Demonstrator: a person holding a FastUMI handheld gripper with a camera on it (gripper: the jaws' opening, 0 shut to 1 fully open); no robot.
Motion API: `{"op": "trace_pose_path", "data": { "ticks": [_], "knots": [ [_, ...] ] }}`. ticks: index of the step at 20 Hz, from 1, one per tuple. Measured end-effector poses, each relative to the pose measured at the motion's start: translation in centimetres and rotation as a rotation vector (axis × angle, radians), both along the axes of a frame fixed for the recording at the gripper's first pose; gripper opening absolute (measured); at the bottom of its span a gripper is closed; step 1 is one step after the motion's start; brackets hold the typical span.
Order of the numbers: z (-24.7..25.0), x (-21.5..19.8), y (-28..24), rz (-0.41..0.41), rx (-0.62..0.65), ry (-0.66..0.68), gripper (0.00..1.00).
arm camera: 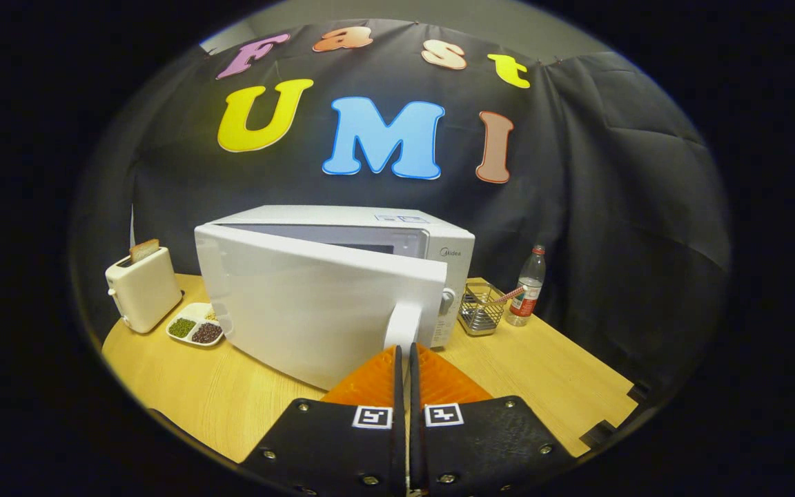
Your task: Open the microwave, put the food inside, and close the microwave door.
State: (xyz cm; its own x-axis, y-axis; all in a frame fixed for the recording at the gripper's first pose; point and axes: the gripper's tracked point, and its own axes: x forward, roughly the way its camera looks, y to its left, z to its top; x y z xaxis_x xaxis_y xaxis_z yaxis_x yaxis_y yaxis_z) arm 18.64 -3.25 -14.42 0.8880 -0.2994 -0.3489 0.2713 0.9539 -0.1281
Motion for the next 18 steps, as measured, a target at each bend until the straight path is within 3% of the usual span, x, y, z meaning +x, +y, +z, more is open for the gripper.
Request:
{"op": "trace_pose_path", "data": {
  "ticks": [7,18],
  "knots": [
    [-0.3,4.3,-2.4,-0.015,-0.009,-0.005,0.03],
    [-0.6,9.6,-4.4,0.029,-0.046,-0.015,0.03]
  ]
}}
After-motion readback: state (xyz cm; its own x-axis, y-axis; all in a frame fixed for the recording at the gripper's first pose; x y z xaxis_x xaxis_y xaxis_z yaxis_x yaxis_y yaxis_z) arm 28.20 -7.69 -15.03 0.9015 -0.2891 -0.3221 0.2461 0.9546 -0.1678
